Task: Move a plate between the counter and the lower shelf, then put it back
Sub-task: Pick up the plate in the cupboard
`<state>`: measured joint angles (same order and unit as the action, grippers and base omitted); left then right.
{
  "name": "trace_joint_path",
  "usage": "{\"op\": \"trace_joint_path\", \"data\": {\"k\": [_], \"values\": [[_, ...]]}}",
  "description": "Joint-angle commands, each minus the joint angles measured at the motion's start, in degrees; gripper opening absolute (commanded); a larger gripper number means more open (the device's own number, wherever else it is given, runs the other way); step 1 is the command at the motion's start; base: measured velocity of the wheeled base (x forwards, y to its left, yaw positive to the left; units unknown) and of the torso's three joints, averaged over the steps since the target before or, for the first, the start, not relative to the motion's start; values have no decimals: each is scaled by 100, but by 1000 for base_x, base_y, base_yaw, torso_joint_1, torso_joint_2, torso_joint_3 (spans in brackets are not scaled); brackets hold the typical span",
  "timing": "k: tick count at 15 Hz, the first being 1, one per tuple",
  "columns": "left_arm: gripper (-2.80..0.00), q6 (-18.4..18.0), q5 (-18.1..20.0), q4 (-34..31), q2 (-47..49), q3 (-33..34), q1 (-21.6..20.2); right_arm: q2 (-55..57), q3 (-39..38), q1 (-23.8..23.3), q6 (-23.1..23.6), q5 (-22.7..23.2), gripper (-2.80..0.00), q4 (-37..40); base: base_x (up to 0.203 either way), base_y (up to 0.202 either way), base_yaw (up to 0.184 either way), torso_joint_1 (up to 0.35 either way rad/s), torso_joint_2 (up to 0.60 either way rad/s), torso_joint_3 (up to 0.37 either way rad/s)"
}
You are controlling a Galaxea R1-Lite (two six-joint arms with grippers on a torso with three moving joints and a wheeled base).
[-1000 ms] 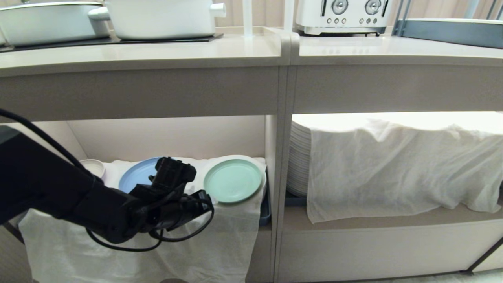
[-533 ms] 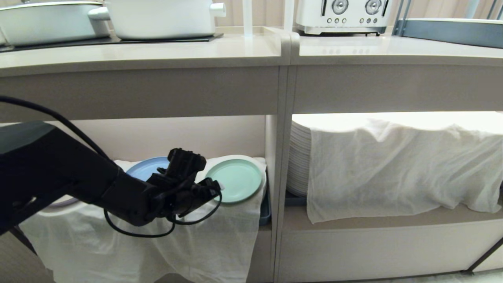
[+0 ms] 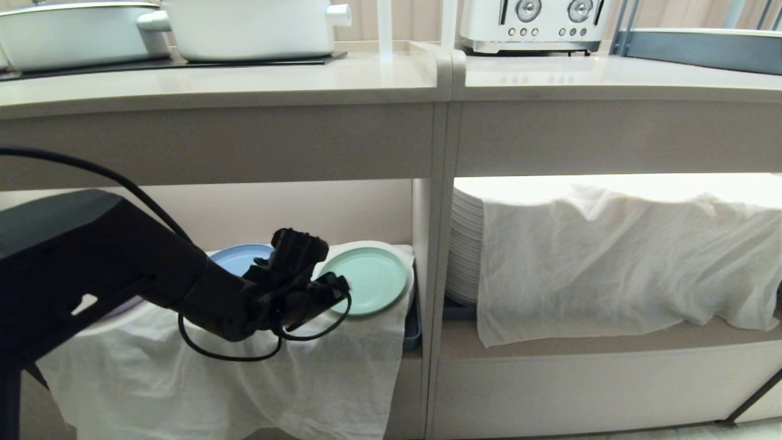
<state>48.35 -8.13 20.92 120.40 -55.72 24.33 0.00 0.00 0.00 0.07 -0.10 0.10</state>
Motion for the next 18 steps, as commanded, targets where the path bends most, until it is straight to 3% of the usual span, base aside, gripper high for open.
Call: {"op": "trace_joint_path", "data": {"k": [1,18], "values": [[0,26,-13,9,166,-173,1,0,0,0,1,1,-280,-1,0,0,0,0,0,0],[0,280,-242,9,880,-1055,10,0,0,0,1,1,-280,-1,0,0,0,0,0,0]]}}
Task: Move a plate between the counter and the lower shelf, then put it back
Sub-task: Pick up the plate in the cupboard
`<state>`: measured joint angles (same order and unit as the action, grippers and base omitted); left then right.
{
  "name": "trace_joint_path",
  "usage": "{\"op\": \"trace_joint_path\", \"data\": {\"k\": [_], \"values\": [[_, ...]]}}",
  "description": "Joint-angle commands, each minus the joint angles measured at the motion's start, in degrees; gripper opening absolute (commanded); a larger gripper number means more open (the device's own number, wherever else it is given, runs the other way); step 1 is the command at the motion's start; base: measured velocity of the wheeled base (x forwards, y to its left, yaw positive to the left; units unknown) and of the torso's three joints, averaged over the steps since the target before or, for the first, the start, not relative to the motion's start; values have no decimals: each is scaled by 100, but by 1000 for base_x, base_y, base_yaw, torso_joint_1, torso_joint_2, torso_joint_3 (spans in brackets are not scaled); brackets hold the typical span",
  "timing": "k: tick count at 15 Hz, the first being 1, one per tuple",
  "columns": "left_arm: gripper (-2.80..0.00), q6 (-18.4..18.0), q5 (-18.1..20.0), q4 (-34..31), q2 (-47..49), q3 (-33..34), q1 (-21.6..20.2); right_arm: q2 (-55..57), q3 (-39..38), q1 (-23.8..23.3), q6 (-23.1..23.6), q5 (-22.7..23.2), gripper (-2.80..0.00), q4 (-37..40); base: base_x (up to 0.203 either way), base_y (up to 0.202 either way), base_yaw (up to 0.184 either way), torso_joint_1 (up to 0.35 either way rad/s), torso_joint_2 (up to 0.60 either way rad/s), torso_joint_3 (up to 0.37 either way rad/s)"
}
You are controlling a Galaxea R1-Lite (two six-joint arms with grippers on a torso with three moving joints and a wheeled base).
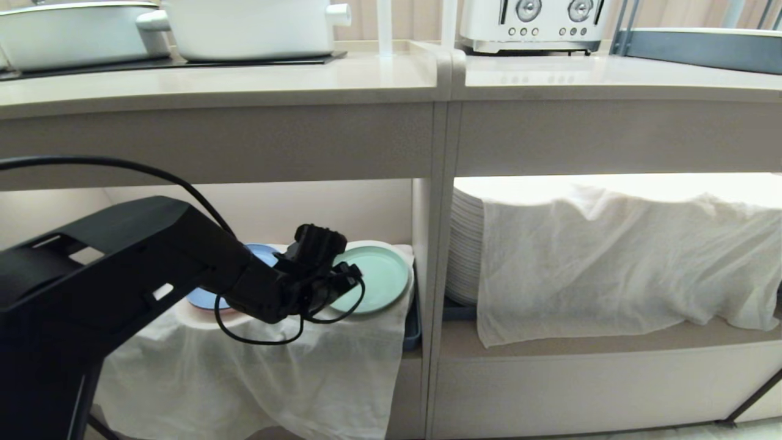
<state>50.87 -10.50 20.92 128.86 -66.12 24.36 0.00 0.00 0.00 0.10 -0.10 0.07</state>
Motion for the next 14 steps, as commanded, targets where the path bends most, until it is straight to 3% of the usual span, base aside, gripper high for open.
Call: {"op": "trace_joint_path", "data": {"k": [1,14], "values": [[0,28,-14,9,37,-15,8,0,0,0,-1,1,-280,1,0,0,0,0,0,0],[0,28,-31,9,78,-8,8,0,0,0,-1,1,-280,1,0,0,0,0,0,0]]}}
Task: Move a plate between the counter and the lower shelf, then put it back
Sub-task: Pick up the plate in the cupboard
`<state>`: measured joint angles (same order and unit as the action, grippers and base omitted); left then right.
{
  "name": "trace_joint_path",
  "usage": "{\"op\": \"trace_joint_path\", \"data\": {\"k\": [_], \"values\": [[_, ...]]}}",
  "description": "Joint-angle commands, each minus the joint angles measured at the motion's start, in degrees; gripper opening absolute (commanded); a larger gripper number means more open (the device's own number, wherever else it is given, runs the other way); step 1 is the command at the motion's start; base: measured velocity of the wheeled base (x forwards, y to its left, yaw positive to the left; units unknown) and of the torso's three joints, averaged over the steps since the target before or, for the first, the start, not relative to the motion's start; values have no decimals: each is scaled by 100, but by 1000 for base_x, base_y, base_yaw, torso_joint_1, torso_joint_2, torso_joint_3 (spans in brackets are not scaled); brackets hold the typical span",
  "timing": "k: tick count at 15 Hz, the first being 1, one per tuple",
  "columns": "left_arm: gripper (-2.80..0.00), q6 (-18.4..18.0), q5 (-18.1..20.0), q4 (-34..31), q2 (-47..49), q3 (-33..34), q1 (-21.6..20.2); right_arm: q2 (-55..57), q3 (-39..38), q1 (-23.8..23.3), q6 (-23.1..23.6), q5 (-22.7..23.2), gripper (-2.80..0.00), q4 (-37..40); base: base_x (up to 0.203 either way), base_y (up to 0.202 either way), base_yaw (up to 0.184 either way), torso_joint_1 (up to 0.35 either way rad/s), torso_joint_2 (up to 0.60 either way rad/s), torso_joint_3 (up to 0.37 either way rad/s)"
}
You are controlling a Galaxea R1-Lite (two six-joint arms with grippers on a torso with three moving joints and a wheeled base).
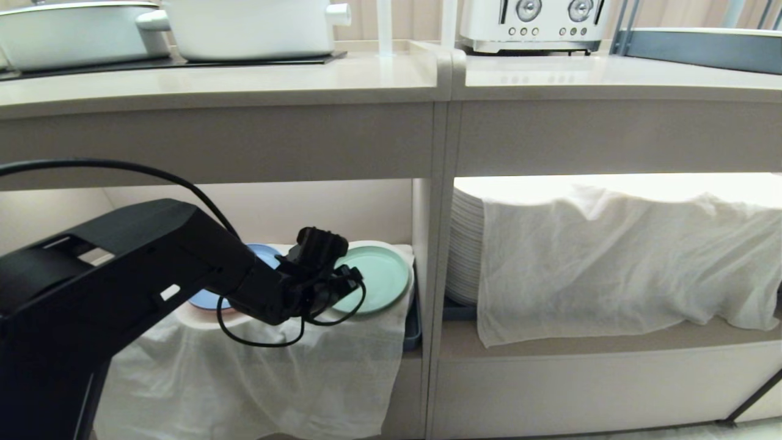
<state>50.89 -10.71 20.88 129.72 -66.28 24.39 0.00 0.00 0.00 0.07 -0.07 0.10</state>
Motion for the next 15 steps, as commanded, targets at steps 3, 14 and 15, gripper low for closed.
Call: {"op": "trace_joint_path", "data": {"k": [3,14,15], "values": [[-280,25,-149,15,9,-8,-5,0,0,0,1,2,-280,-1,0,0,0,0,0,0],[-280,46,-309,12,0,-17,-14,0,0,0,1,5,-280,-1,0,0,0,0,0,0],[-280,53,-309,12,-9,-17,-22,0,0,0,10,-1,-280,-1,0,0,0,0,0,0]]}}
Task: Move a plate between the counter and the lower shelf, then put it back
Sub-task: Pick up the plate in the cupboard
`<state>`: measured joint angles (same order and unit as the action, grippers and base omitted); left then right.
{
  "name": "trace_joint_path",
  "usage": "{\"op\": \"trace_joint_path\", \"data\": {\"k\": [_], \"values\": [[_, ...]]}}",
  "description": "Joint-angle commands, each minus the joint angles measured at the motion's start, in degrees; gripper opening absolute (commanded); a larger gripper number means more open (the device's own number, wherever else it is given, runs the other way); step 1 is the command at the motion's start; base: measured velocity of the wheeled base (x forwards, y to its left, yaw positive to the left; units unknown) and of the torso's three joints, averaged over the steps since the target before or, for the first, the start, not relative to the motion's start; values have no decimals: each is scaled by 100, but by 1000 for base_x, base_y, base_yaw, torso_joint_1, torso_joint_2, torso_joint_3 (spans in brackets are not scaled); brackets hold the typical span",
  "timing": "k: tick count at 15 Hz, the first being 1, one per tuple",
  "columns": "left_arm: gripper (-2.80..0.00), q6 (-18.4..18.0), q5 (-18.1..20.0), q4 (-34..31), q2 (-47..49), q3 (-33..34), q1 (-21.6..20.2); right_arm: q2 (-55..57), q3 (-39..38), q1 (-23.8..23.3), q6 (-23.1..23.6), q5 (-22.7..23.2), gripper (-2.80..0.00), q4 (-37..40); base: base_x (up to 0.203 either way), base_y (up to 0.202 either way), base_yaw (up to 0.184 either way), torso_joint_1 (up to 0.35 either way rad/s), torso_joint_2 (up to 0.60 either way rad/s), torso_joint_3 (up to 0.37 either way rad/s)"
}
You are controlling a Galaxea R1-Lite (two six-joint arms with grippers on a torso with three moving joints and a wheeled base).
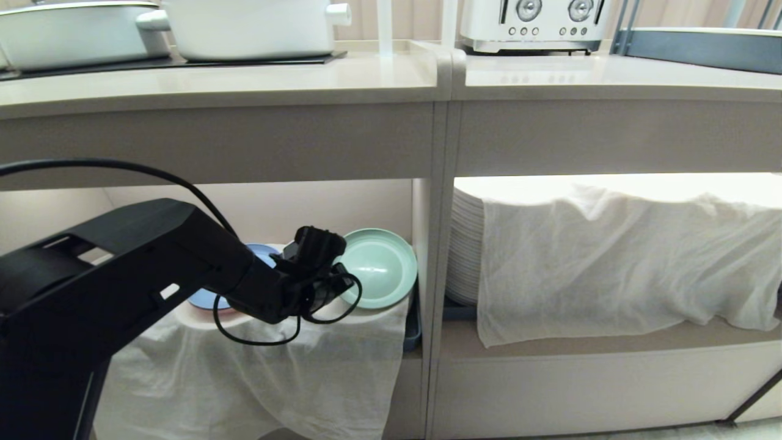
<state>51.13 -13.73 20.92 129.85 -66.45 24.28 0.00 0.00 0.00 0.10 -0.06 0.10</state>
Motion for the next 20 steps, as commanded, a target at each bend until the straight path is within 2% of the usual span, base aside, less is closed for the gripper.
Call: {"op": "trace_joint_path", "data": {"k": [1,5,15,20], "values": [[-280,33,-13,9,-37,1,-8,0,0,0,-1,-2,-280,-1,0,0,0,0,0,0],[-280,473,-99,-9,-141,76,-3,0,0,0,-1,-2,-280,-1,0,0,0,0,0,0],[-280,534,-86,-9,-941,1273,-3,0,0,0,-1,-2,-280,-1,0,0,0,0,0,0],[-280,771,-87,-28,-1587,2008,-3,0,0,0,-1,-2,-280,-1,0,0,0,0,0,0]]}}
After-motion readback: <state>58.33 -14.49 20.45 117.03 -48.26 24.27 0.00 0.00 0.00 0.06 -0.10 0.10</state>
